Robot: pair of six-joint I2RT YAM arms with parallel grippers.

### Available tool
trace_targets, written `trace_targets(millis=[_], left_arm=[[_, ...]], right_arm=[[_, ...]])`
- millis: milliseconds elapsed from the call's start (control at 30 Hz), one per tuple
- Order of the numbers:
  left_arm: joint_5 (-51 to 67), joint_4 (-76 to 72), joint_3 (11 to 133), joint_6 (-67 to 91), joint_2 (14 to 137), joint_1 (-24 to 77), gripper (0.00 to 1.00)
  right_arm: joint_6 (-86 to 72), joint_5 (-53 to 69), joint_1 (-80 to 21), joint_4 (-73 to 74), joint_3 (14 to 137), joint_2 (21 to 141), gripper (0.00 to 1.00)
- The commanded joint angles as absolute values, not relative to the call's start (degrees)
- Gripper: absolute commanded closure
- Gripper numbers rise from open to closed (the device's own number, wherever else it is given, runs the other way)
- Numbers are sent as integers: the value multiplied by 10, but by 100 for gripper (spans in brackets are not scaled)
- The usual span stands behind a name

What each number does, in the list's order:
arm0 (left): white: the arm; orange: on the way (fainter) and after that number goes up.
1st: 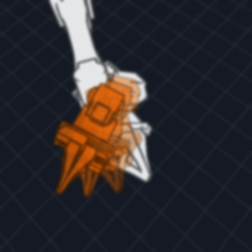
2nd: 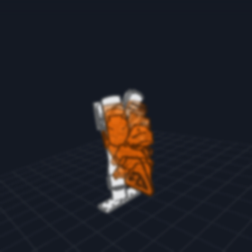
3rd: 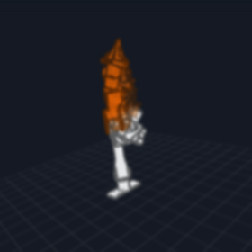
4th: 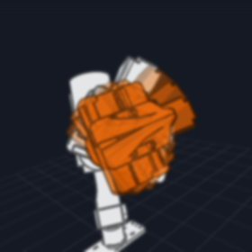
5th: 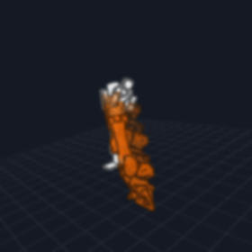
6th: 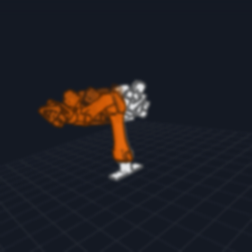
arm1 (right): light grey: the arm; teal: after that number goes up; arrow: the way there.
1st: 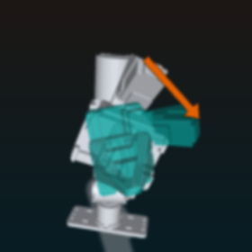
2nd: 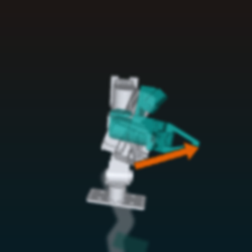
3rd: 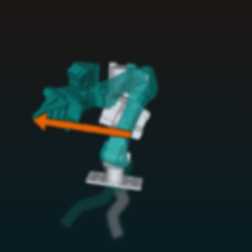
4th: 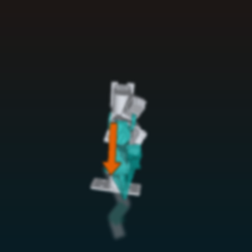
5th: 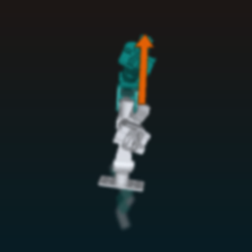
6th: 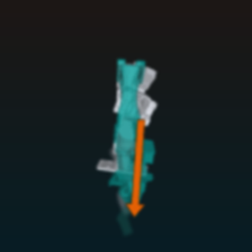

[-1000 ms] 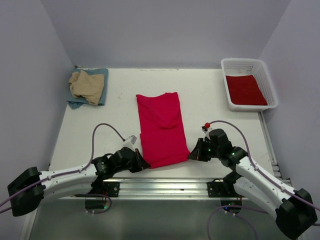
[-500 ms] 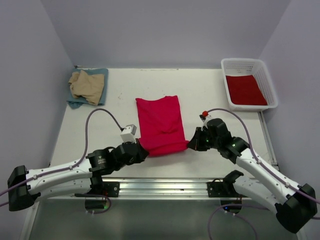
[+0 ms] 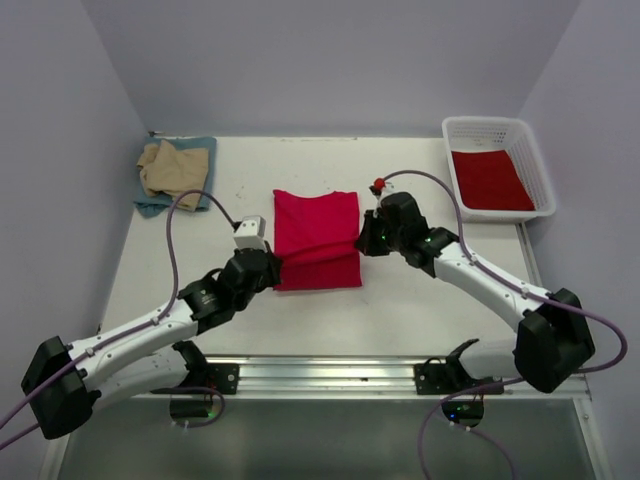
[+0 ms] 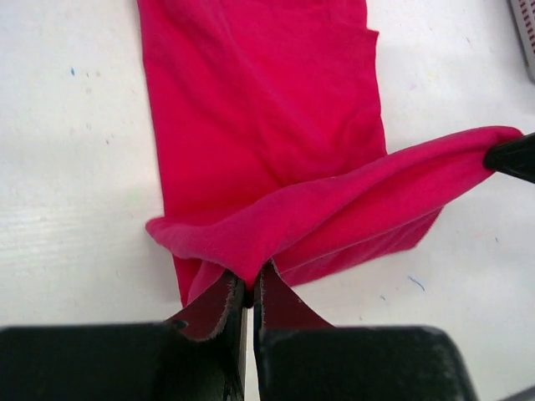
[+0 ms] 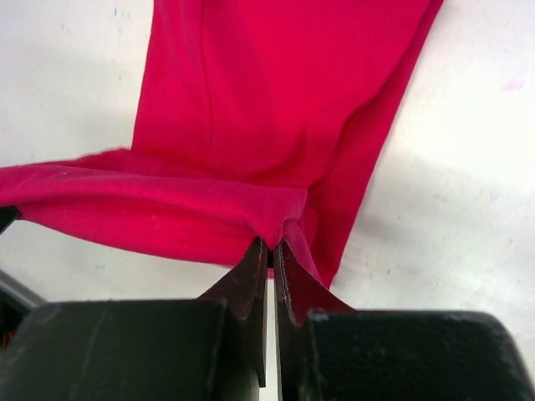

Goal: Fold and stack the t-shirts
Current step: Fold the tshirt

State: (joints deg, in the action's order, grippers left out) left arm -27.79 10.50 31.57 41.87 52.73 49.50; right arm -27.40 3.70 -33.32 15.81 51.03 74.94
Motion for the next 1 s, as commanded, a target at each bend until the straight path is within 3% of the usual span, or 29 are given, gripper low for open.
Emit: trace_targets(millis=[0,400,567,700,767,800,867,933,967], left_arm=[[-260,16,348,330,562,446,100],[-99,-155,407,273,737,274,100],[-11,-199,519,264,883,224,100],[98,-183,682,245,1053,188,100],[132,-124,831,249,1178,157,66],[126,-94,936,260,1217,146,58],[120,-63,994,278,1277,118,54],[114,-82,977,286,1245,95,29],[96,-117,955,286,1224,91,10]], right_arm=[[-236,-25,-324,129,574,780,100],[-220,-36,-308,120,742,959,100],[-214,-84,-294,132,847,1059,100],[-249,-178,-273,160,1010,1179,100],[-252,-240,-266,227,1110,1292,70],[-238,-262,-266,260,1230,1339,54],[-225,-292,-265,335,1337,1432,17],[-210,-305,-264,329,1363,1434,12],[-205,-301,-264,260,1326,1387,8]])
